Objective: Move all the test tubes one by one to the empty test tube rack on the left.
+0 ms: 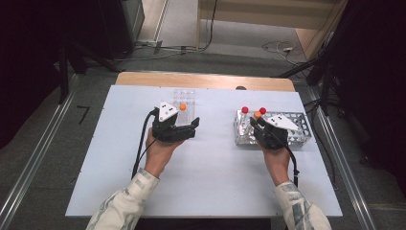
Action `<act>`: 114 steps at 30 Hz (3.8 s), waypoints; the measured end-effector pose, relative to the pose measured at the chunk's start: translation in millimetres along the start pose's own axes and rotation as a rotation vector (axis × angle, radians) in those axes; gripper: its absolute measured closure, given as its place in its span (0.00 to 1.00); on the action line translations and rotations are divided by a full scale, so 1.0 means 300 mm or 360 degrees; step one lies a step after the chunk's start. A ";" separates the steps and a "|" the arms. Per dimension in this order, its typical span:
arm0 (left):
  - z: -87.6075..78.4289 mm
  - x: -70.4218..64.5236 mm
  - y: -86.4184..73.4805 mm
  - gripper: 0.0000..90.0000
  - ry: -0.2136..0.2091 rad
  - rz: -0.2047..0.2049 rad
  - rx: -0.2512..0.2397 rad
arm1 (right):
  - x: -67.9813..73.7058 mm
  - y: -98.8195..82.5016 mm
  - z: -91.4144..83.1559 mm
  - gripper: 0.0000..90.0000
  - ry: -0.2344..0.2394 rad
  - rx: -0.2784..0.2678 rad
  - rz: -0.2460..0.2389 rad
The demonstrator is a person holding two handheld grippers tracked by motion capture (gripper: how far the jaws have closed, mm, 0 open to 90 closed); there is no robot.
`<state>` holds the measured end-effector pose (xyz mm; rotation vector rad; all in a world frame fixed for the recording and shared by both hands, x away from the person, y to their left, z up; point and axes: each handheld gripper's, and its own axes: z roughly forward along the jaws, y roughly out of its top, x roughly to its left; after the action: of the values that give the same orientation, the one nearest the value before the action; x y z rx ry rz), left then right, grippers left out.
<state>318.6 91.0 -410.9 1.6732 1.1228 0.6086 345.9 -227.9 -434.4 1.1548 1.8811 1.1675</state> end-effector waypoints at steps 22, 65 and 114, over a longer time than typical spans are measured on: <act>-0.008 -0.004 0.005 0.22 -0.0012 -0.0007 -0.0015 | 0.028 0.067 -0.093 0.79 0.0084 -0.0055 -0.0042; 0.003 -0.131 -0.020 0.70 -0.0319 0.0194 0.0058 | 0.400 0.027 0.026 0.79 0.0537 0.0088 -0.0187; -0.039 0.098 0.124 0.77 0.0027 0.0011 -0.0090 | 0.207 -0.012 -0.097 0.34 0.0484 0.0129 -0.0153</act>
<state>336.8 119.6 -375.7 1.6270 1.1025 0.6543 294.4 -182.7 -429.8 0.9579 2.2042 1.2804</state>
